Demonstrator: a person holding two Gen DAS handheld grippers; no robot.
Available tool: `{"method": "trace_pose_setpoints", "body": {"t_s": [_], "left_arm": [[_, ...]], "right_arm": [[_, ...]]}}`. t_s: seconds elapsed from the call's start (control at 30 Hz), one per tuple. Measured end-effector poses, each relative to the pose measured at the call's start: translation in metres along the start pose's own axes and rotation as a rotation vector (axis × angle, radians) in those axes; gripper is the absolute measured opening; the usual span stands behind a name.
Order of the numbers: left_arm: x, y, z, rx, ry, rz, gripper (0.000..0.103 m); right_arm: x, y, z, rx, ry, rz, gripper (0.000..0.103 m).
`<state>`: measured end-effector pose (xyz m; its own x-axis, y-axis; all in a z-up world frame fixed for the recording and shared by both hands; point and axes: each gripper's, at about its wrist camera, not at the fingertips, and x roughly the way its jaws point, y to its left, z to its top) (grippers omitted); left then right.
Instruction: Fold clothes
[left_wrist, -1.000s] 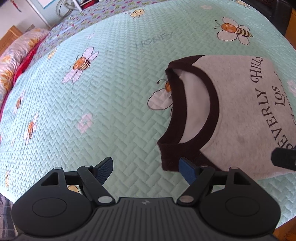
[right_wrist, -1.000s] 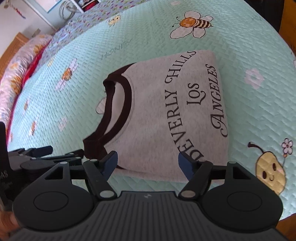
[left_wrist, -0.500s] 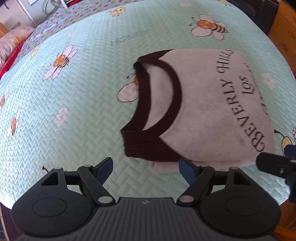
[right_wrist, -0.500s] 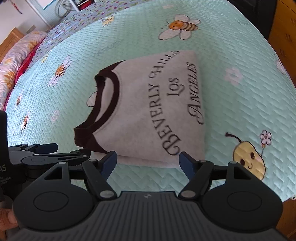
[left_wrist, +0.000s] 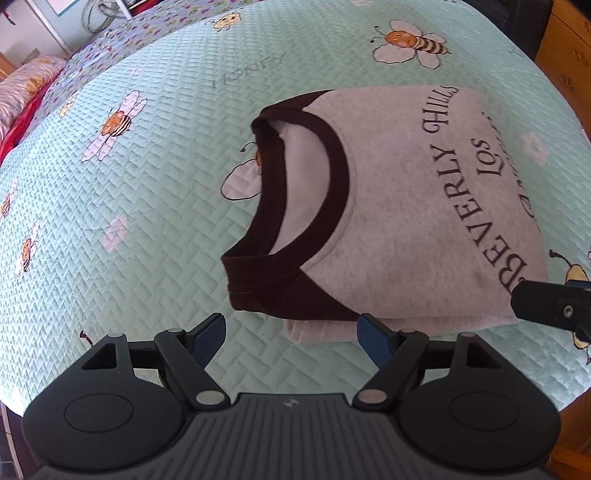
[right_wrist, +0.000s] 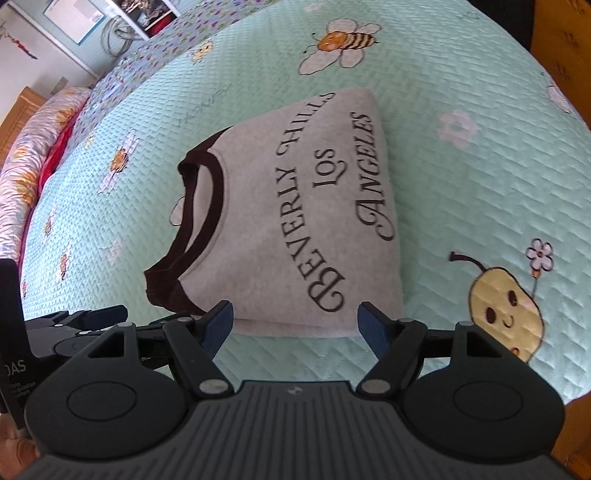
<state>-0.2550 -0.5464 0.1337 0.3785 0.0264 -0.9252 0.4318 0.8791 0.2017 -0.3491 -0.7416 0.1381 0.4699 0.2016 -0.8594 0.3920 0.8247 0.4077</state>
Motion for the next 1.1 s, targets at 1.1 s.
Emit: {"method": "trace_pose_setpoints", "body": {"t_s": [1.1], "left_arm": [[0.025, 0.017, 0.015, -0.066, 0.116, -0.044, 0.081]], "right_arm": [[0.029, 0.026, 0.023, -0.060, 0.040, 0.052, 0.076]]}}
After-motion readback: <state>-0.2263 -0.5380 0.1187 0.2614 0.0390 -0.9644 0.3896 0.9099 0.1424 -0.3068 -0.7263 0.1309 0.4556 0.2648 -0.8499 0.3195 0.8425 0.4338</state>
